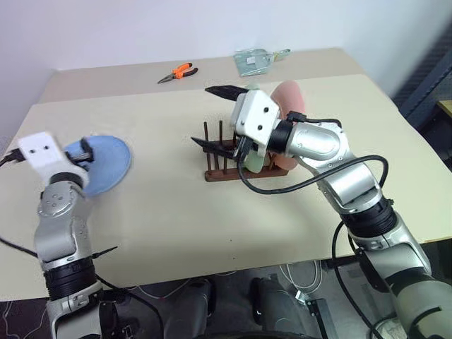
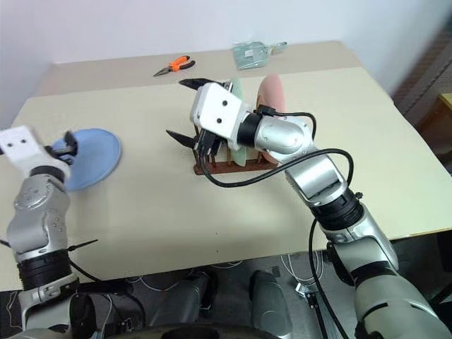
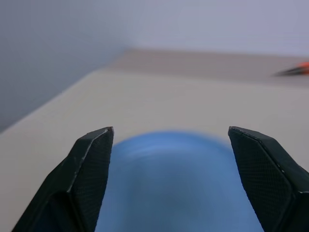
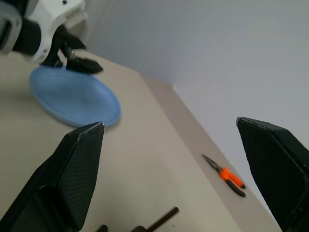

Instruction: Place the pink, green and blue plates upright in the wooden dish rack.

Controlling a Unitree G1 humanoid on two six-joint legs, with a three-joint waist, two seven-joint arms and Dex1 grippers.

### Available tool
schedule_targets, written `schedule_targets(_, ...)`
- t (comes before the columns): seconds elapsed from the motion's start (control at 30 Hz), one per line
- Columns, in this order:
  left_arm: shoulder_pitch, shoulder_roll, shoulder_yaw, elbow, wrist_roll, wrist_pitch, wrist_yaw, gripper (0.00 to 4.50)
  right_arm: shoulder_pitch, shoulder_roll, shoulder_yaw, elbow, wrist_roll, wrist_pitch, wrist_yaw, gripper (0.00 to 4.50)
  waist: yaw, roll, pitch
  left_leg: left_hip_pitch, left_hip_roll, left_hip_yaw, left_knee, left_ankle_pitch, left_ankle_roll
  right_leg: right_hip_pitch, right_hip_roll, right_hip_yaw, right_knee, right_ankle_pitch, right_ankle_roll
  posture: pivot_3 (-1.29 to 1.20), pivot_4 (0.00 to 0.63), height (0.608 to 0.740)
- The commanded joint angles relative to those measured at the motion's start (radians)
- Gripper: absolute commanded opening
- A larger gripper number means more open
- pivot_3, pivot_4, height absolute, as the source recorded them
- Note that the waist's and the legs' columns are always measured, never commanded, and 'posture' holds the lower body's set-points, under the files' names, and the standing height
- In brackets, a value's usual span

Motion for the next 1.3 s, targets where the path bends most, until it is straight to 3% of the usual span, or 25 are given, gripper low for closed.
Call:
schedule_targets(0.03, -0.021, -0.016, 0.104, -0.035, -0.044, 0.101, 0.078, 3.92, -0.005, 0.038, -0.014, -0.015, -0.016, -0.027, 0.026, 4.5, 0.0, -0.002, 0.0, 0.0, 0.0, 0.0, 0.0, 0.0, 0.0, 0.0, 0.0, 0.0, 0.0, 0.0, 0.0, 0.0, 0.15, 0.729)
schedule_targets(0.2, -0.061, -0.109, 0.253, -0.023, -0.191, 0.244, 0.144, 3.92, 0.028, 0.062, -0.021, -0.02, -0.043, -0.032, 0.047, 4.5, 0.002, -0.007, -0.002, 0.0, 0.0, -0.002, 0.0, 0.0, -0.001, 0.0, 0.0, -0.001, 0.0, 0.0, 0.0, 0.0, 0.15, 0.729)
schedule_targets(0.23, -0.071, -0.127, 0.278, -0.015, -0.224, 0.254, 0.146, 3.69, 0.036, 0.064, -0.024, -0.023, -0.05, -0.033, 0.047, 4.5, 0.0, -0.008, -0.002, 0.0, 0.0, -0.002, 0.001, 0.0, -0.001, 0.001, 0.0, -0.001, 0.0, 0.0, 0.0, 0.0, 0.15, 0.729)
schedule_targets(0.3, -0.084, -0.148, 0.306, -0.003, -0.274, 0.271, 0.145, 3.13, 0.05, 0.068, -0.028, -0.029, -0.064, -0.033, 0.046, 4.5, -0.002, -0.009, -0.002, 0.0, 0.0, -0.002, 0.0, 0.0, -0.001, 0.0, 0.0, -0.001, 0.0, 0.0, 0.0, 0.0, 0.15, 0.729)
schedule_targets(0.5, -0.098, -0.16, 0.326, 0.01, -0.339, 0.267, 0.164, 0.14, 0.077, 0.073, -0.041, -0.043, -0.077, 0.0, 0.05, 4.5, -0.002, -0.01, -0.002, 0.0, 0.0, -0.002, 0.0, 0.0, -0.004, 0.0, 0.0, -0.001, 0.002, 0.0, 0.0, 0.0, 0.15, 0.729)
schedule_targets(0.53, -0.103, -0.153, 0.307, 0.002, -0.348, 0.245, 0.138, 0.01, 0.08, 0.071, -0.042, -0.043, -0.079, 0.005, 0.053, 4.5, -0.001, -0.01, -0.002, 0.0, 0.0, -0.002, 0.0, -0.001, -0.004, 0.0, 0.0, -0.001, 0.002, 0.0, 0.0, 0.0, 0.15, 0.729)
schedule_targets(0.6, -0.106, -0.141, 0.28, -0.007, -0.36, 0.215, 0.105, 0.01, 0.082, 0.069, -0.044, -0.044, -0.082, 0.011, 0.057, 4.5, -0.002, -0.01, -0.002, 0.001, 0.0, -0.002, 0.0, -0.001, -0.004, 0.0, 0.0, -0.001, 0.002, 0.0, 0.0, 0.0, 0.15, 0.729)
schedule_targets(0.7, -0.143, -0.079, 0.086, -0.145, -0.342, 0.156, -0.037, 0.01, 0.078, 0.064, -0.016, -0.026, -0.141, -0.061, 0.056, 4.5, 0.001, -0.015, 0.001, 0.001, -0.001, -0.002, 0.0, 0.0, -0.005, 0.0, 0.0, -0.001, 0.003, 0.0, 0.0, 0.0, 0.15, 0.729)
schedule_targets(0.83, -0.198, -0.019, -0.101, -0.267, -0.34, 0.204, -0.095, 0.01, 0.07, 0.075, 0.048, 0.032, -0.257, -0.183, 0.052, 4.5, 0.006, -0.018, 0.001, 0.001, -0.001, -0.002, 0.0, 0.0, -0.006, 0.0, 0.0, -0.001, 0.003, 0.001, -0.001, 0.0, 0.15, 0.729)
schedule_targets(1.1, -0.273, -0.025, -0.164, -0.367, -0.417, 0.305, -0.074, 0.01, -0.02, 0.155, 0.11, 0.272, -0.464, -0.343, -0.04, 4.5, -0.014, -0.017, 0.001, 0.001, 0.001, 0.001, -0.002, 0.004, -0.012, -0.005, 0.002, 0.002, 0.009, 0.0, -0.001, 0.0, 0.15, 0.729)
schedule_targets(1.2, -0.265, -0.021, -0.171, -0.385, -0.429, 0.317, -0.081, 0.0, -0.057, 0.177, 0.113, 0.359, -0.517, -0.385, -0.073, 3.68, -0.009, -0.017, 0.001, 0.001, 0.003, 0.0, -0.002, 0.005, -0.013, -0.005, 0.005, 0.002, 0.009, 0.001, -0.003, 0.0, 0.15, 0.729)
schedule_targets(1.3, -0.257, -0.019, -0.169, -0.392, -0.435, 0.326, -0.081, 0.0, -0.069, 0.192, 0.108, 0.395, -0.539, -0.407, -0.077, 2.11, -0.004, -0.018, 0.001, 0.001, 0.003, 0.0, -0.001, 0.005, -0.013, -0.004, 0.005, 0.002, 0.008, 0.001, -0.003, 0.0, 0.15, 0.729)
